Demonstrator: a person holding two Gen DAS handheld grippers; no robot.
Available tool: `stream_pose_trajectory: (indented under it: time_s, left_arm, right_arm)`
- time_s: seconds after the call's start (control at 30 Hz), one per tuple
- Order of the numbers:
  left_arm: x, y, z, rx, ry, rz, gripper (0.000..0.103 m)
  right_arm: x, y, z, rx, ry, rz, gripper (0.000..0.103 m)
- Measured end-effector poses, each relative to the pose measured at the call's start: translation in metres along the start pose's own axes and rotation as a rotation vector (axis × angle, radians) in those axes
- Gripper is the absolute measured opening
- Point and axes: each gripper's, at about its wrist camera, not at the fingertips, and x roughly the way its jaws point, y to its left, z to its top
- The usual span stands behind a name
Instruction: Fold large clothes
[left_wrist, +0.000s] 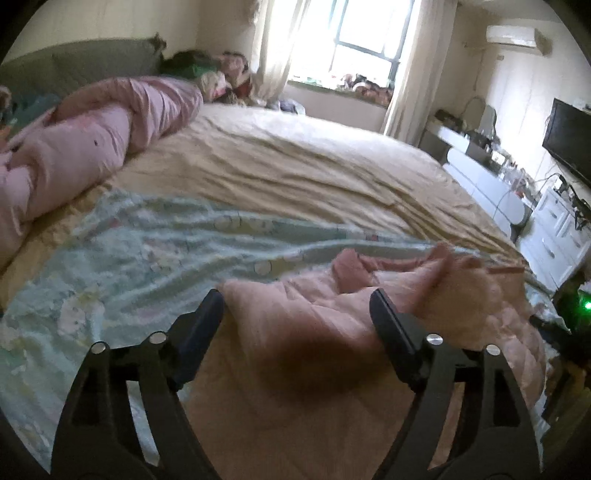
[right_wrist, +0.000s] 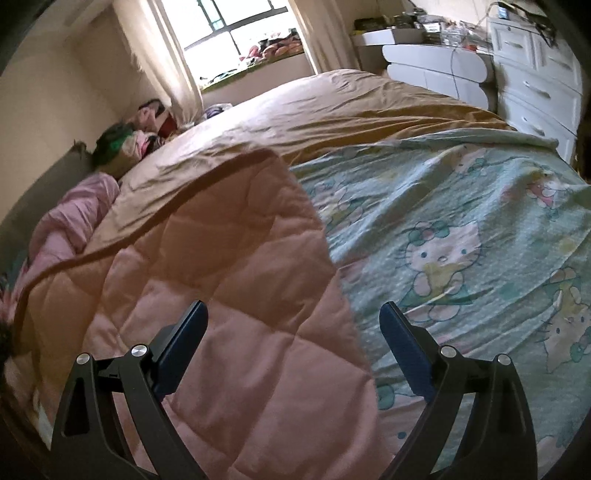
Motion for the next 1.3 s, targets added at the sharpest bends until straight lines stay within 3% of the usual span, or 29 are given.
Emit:
stream_pose_trajectory:
  time_s: [0.1, 0.3, 0.43, 0.67, 1.17, 1.2, 1.23, 1.3]
  left_arm:
    - [-0.018, 0.0, 0.006, 0.003, -0.043, -0.006, 0.081]
    - [-0.046, 0.022, -0.002, -0.027, -0.128, 0.051, 0.093]
    - [-0.031, 0.047, -0.022, -0.083, -0.042, 0.07, 0.094]
    - [-0.003, 0.059, -0.062, -0.067, 0.093, 0.094, 0.094]
    - [0.031, 0.037, -0.075, 0.062, 0.19, 0.085, 0.094]
    - [0.033, 0.037, -0.076, 0.057, 0.194, 0.08, 0.094]
    - [0.035, 0.037, -0.076, 0.051, 0.197, 0.072, 0.094]
    - [0.039, 0.037, -0.077, 0.045, 0.197, 0.051, 0.094]
  right_arm:
    - [0.005, 0.008, -0.003, -0.033, 0.009, -0.005, 0.093]
    - [0.0, 0.01, -0.002, -0.062, -0.012, -0.009, 0.093]
    - [-0.006, 0.003, 0.0, -0.051, -0.029, -0.014, 0.093]
    - [-0.012, -0.001, 0.0, -0.051, -0.032, -0.008, 0.093]
    - [-0.004, -0.003, -0.012, -0.073, 0.003, 0.002, 0.093]
    - [-0.004, -0.002, -0.012, -0.079, 0.002, 0.008, 0.091]
    - [-0.005, 0.0, -0.013, -0.086, 0.001, 0.015, 0.08]
    - [-0.006, 0.006, -0.017, -0.122, -0.002, 0.019, 0.068]
